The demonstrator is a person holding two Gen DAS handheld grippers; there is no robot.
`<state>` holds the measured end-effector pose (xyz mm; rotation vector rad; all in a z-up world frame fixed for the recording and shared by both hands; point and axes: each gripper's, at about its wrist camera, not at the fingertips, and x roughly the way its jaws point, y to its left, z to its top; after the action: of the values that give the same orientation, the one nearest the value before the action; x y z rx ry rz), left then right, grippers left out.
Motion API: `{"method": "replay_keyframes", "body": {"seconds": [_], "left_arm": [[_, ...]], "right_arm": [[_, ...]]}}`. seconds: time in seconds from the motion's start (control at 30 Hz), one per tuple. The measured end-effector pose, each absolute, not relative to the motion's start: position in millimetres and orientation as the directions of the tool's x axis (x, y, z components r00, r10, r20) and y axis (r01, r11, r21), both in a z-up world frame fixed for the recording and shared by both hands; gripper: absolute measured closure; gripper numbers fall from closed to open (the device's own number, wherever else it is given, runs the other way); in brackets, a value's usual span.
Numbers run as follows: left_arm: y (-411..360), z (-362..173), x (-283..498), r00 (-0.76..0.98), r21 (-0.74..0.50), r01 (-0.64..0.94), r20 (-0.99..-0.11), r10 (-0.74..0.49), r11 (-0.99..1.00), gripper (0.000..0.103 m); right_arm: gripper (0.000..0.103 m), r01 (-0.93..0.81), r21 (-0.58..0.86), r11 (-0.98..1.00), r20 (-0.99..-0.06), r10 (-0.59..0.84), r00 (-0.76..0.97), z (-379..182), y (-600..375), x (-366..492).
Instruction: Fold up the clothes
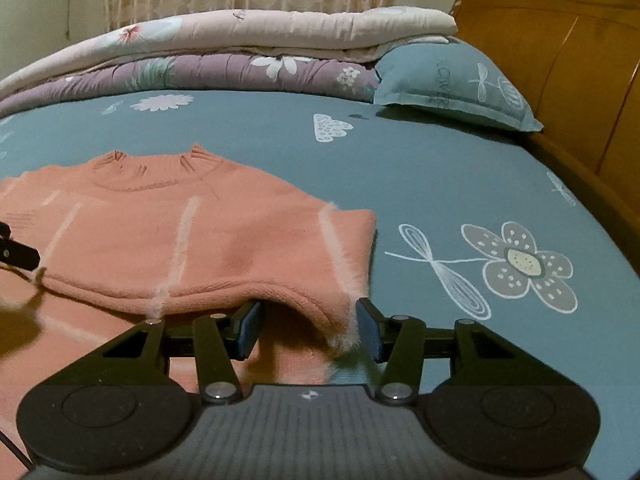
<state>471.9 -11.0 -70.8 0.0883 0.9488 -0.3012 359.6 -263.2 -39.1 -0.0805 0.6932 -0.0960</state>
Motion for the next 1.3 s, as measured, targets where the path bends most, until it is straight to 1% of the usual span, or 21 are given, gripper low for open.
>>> {"method": "replay_keyframes", "body": {"seconds": [0.1, 0.13, 0.17, 0.2, 0.23, 0.3, 0.43, 0.47, 0.5, 0.53, 0.6, 0.7, 0.8, 0.9, 0.97, 1.03, 1.07, 1.1, 1.13, 1.23, 1.3], "left_arm": [[-11, -71, 472, 0.545, -0.048, 0.293, -0.812, -0.208, 0.955, 0.011], [-10, -70, 471, 0.549, -0.042, 0.291, -0.811, -0.203, 0.956, 0.011], [-9, -69, 471, 0.553, -0.037, 0.288, -0.809, -0.198, 0.957, 0.011], [-7, -68, 471, 0.558, -0.032, 0.280, -0.808, -0.190, 0.959, 0.011], [-5, -66, 470, 0.566, -0.032, 0.271, -0.803, -0.186, 0.962, 0.011], [-2, -59, 470, 0.585, -0.047, 0.264, -0.787, -0.199, 0.963, 0.011], [-4, -54, 476, 0.603, -0.059, 0.276, -0.767, -0.221, 0.959, 0.011], [-5, -55, 478, 0.601, -0.063, 0.284, -0.766, -0.228, 0.957, 0.011], [-8, -58, 480, 0.597, -0.061, 0.290, -0.769, -0.230, 0.955, 0.011], [-10, -60, 482, 0.591, -0.058, 0.294, -0.774, -0.229, 0.954, 0.011], [-12, -68, 484, 0.575, -0.057, 0.294, -0.787, -0.224, 0.954, 0.011], [-5, -80, 483, 0.559, -0.053, 0.263, -0.805, -0.197, 0.963, 0.011], [1, -74, 479, 0.574, -0.076, 0.263, -0.789, -0.220, 0.962, 0.011], [2, -64, 480, 0.598, -0.110, 0.271, -0.760, -0.257, 0.956, 0.011], [-2, -62, 485, 0.604, -0.134, 0.297, -0.740, -0.295, 0.945, 0.011], [-7, -65, 489, 0.593, -0.133, 0.315, -0.745, -0.305, 0.940, 0.011], [-9, -70, 492, 0.584, -0.122, 0.313, -0.758, -0.292, 0.942, 0.011], [-9, -78, 494, 0.568, -0.106, 0.295, -0.779, -0.263, 0.950, 0.011], [-7, -79, 493, 0.572, -0.100, 0.299, -0.777, -0.262, 0.949, 0.011], [-3, -85, 489, 0.582, -0.083, 0.313, -0.771, -0.260, 0.946, 0.010], [-5, -86, 490, 0.580, -0.083, 0.316, -0.771, -0.262, 0.945, 0.006]], "right_arm": [[0.045, 0.111, -0.184, 0.977, -0.641, -0.205, 0.739, -44, -273, 359], [0.041, 0.121, -0.200, 0.972, -0.647, -0.224, 0.729, -47, -279, 357], [0.036, 0.124, -0.188, 0.974, -0.652, -0.219, 0.726, -47, -285, 353], [0.036, 0.122, -0.171, 0.978, -0.657, -0.205, 0.725, -46, -289, 350], [0.036, 0.118, -0.153, 0.981, -0.663, -0.191, 0.724, -44, -293, 348], [0.036, 0.093, -0.145, 0.985, -0.644, -0.166, 0.747, -35, -292, 341], [0.037, 0.028, -0.106, 0.994, -0.569, -0.084, 0.818, -9, -281, 338], [0.038, 0.009, -0.094, 0.996, -0.551, -0.060, 0.832, -4, -277, 341], [0.043, -0.011, -0.092, 0.996, -0.542, -0.041, 0.839, -2, -272, 346], [0.045, -0.036, -0.095, 0.995, -0.554, -0.023, 0.832, -5, -266, 353], [0.061, -0.082, -0.091, 0.992, -0.593, 0.012, 0.805, -15, -256, 366], [0.067, -0.093, -0.077, 0.993, -0.687, 0.015, 0.726, -43, -253, 379], [0.069, -0.094, -0.050, 0.994, -0.676, 0.035, 0.736, -35, -256, 381], [0.070, -0.118, -0.047, 0.992, -0.626, 0.063, 0.778, -18, -251, 394], [0.071, -0.155, -0.054, 0.986, -0.611, 0.090, 0.787, -17, -242, 412], [0.072, -0.174, -0.067, 0.983, -0.631, 0.093, 0.770, -27, -234, 428], [0.074, -0.178, -0.073, 0.981, -0.653, 0.088, 0.752, -35, -231, 437], [0.073, -0.176, -0.068, 0.982, -0.664, 0.087, 0.742, -43, -233, 443], [0.073, -0.173, -0.060, 0.983, -0.672, 0.088, 0.735, -51, -236, 448], [0.070, -0.151, 0.002, 0.988, -0.672, 0.113, 0.732, -52, -247, 450], [0.068, -0.138, 0.015, 0.990, -0.671, 0.113, 0.733, -54, -248, 448]]}}
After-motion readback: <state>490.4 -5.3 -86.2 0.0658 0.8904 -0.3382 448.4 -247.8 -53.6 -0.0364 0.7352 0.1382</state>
